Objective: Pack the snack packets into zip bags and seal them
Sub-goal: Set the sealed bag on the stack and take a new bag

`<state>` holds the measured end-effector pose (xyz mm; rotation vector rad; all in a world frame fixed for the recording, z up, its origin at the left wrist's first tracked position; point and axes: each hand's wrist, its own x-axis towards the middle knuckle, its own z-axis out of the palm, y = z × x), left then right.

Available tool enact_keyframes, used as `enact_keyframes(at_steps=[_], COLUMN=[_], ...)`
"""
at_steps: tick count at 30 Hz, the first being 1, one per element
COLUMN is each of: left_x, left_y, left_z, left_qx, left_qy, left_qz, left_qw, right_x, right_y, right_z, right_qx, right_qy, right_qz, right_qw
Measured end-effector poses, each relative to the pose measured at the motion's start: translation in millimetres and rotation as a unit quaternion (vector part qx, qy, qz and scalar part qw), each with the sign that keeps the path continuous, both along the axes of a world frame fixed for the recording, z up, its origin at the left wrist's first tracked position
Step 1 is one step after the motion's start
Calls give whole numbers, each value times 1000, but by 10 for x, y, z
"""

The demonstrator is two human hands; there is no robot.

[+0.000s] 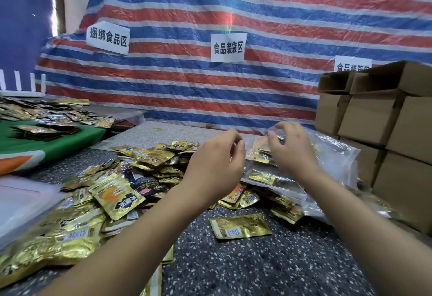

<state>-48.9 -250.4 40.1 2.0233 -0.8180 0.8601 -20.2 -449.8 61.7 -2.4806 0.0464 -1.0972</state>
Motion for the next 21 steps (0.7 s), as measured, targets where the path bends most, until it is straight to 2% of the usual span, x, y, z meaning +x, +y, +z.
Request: enact_keyframes(at_steps=[4,7,11,13,17,21], left_x=[9,5,-56,-89,-97,72], left_y=[-7,-5,41,156,615,1272], left_z=[-32,-83,-247,-368,-486,-369], left_qx=[31,90,147,156,99,111], left_qy=[11,27,93,105,133,154], left_qz=[0,27,67,91,98,235], left_qw=[999,995,982,978,981,953], right_x=[-410,-576,-653,-676,-732,-793], right_y=[386,578,757,799,807,827], right_z=[-363,-605,-849,-958,-1051,-1099], right_qx=[61,122,207,210,163,124], right_qy=[-58,-16,29,61,116,116], right_qz=[58,96,120,132,163,166], right_qw=[995,988,971,967,966,971])
